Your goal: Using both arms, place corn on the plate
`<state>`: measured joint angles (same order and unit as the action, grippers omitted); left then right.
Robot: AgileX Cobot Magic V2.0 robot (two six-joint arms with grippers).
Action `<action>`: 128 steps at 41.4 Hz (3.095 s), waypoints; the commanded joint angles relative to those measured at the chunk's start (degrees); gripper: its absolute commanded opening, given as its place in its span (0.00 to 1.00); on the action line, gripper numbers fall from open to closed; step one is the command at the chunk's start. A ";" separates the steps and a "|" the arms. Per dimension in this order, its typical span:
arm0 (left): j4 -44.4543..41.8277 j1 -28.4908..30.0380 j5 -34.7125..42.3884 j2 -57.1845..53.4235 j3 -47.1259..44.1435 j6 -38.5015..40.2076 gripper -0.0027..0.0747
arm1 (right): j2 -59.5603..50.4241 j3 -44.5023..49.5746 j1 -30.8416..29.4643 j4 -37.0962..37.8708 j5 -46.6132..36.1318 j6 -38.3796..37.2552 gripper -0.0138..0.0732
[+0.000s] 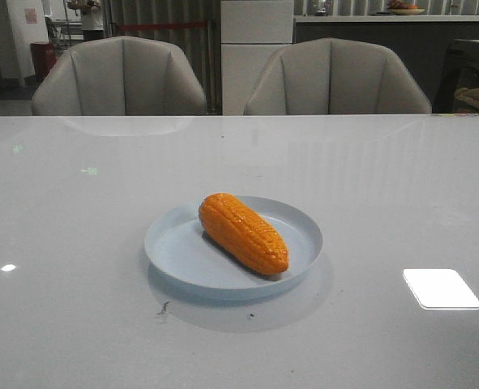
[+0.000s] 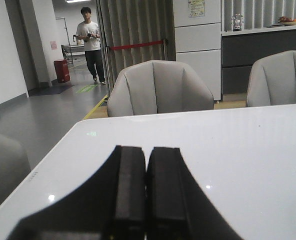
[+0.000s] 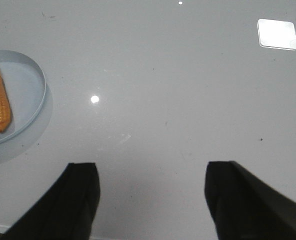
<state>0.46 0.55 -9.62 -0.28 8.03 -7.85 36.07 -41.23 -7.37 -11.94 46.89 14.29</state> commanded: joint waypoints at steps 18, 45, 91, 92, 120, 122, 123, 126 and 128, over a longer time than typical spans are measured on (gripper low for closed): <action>0.15 -0.14 11.12 -0.96 -10.58 0.54 0.16 | 0.04 -1.67 -0.27 -0.93 -3.84 0.42 0.79; 0.15 -0.14 8.14 -0.96 -10.57 0.54 0.16 | 0.04 -1.67 -0.27 -0.93 -3.84 0.42 0.79; 0.15 -0.14 8.14 -0.96 -10.57 0.54 0.16 | -5.23 2.53 7.86 -1.85 -14.45 0.42 0.54; 0.15 -0.14 8.14 -0.96 -10.57 0.54 0.16 | -6.35 3.58 7.86 -2.30 -15.55 0.42 0.49; 0.15 -0.14 8.14 -0.96 -10.57 0.54 0.16 | -37.99 36.78 7.86 -4.42 -54.44 -0.80 0.22; 0.15 -0.14 8.14 -0.96 -10.57 0.54 0.16 | -37.99 38.76 7.86 -4.42 -55.01 -0.80 0.22; 0.15 -0.14 8.14 -0.96 -10.57 0.54 0.16 | -37.99 39.61 7.86 -4.42 -55.25 -0.80 0.22; 0.15 -0.14 8.14 -0.96 -10.57 0.54 0.16 | -37.99 41.76 7.86 -4.42 -53.29 -0.80 0.22; 0.15 -0.14 8.14 -0.96 -10.57 0.54 0.16 | -37.99 41.59 7.86 -4.42 -50.26 -0.80 0.22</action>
<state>0.46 0.55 -5.86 -0.28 -0.37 -7.85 -0.71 1.25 0.45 -16.26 -1.37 13.70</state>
